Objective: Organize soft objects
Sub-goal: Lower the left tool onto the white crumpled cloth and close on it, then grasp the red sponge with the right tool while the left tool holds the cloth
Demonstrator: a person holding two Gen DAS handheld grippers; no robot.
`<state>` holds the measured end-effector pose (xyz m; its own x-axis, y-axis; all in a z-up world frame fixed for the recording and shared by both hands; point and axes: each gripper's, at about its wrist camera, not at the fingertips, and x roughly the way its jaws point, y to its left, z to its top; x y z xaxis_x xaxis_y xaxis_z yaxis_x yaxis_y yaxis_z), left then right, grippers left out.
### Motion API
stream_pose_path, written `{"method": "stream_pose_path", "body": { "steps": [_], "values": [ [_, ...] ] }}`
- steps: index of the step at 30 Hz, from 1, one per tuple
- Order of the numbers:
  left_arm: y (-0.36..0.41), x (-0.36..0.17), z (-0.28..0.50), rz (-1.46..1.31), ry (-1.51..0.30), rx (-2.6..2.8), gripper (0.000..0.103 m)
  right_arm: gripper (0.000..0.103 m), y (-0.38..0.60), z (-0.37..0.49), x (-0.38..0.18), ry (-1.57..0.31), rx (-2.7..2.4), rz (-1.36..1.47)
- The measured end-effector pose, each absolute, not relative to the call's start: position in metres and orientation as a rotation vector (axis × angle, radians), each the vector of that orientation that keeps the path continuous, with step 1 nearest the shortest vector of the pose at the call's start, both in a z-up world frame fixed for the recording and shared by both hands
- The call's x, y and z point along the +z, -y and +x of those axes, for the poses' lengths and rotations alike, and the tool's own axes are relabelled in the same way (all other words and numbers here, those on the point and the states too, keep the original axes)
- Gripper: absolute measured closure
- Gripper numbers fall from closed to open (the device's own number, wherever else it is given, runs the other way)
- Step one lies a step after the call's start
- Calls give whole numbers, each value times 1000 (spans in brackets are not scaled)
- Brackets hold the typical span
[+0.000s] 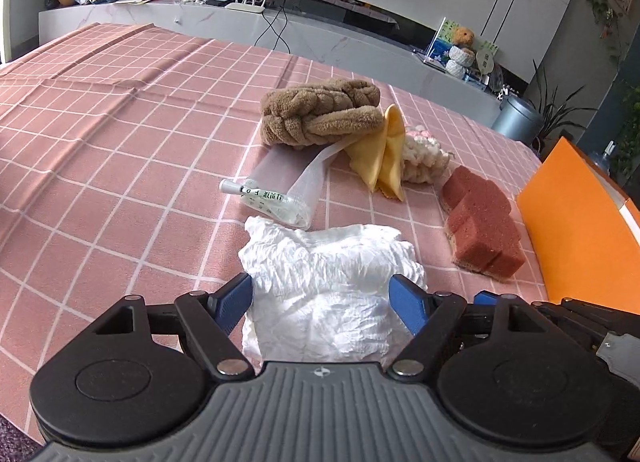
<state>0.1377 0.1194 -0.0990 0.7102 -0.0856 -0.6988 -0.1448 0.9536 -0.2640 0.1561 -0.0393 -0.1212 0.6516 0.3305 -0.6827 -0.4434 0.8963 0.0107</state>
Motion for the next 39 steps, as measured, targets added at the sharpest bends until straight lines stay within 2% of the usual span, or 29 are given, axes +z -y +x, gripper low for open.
{"method": "stream_pose_path", "body": {
  "steps": [3,5,7,11,15,17,19,23,24,25,27,35,39],
  "values": [
    [-118,-102,141,-316,-785,29,13,68,34,159,-126,-740,461,-175],
    [-114,-102,143,-294,-787,23,13,74,33,160,-127,-740,470,-167],
    [-108,-102,146,-272,-785,16,14,84,32,162,-129,-747,485,-154],
    [-100,-102,149,-226,-779,-9,43,85,28,162,-129,-744,502,-164],
    [-101,-102,149,-247,-776,-37,56,84,29,164,-127,-759,505,-157],
    [-104,-101,149,-262,-769,-36,61,79,30,164,-124,-751,496,-162],
    [-107,-97,148,-275,-746,-24,61,67,32,162,-121,-730,483,-172],
    [-114,-89,151,-284,-715,1,61,62,43,161,-111,-655,399,-170],
    [-115,-88,153,-282,-710,4,61,55,45,162,-108,-634,374,-171],
    [-116,-86,155,-281,-704,5,61,41,47,164,-106,-614,349,-173],
    [-117,-83,159,-281,-693,7,61,20,49,170,-102,-575,298,-177],
    [-116,-84,173,-266,-686,9,61,6,57,214,-102,-605,164,-87],
    [-117,-89,176,-273,-697,10,61,6,61,230,-110,-658,123,-27]
  ]
}}
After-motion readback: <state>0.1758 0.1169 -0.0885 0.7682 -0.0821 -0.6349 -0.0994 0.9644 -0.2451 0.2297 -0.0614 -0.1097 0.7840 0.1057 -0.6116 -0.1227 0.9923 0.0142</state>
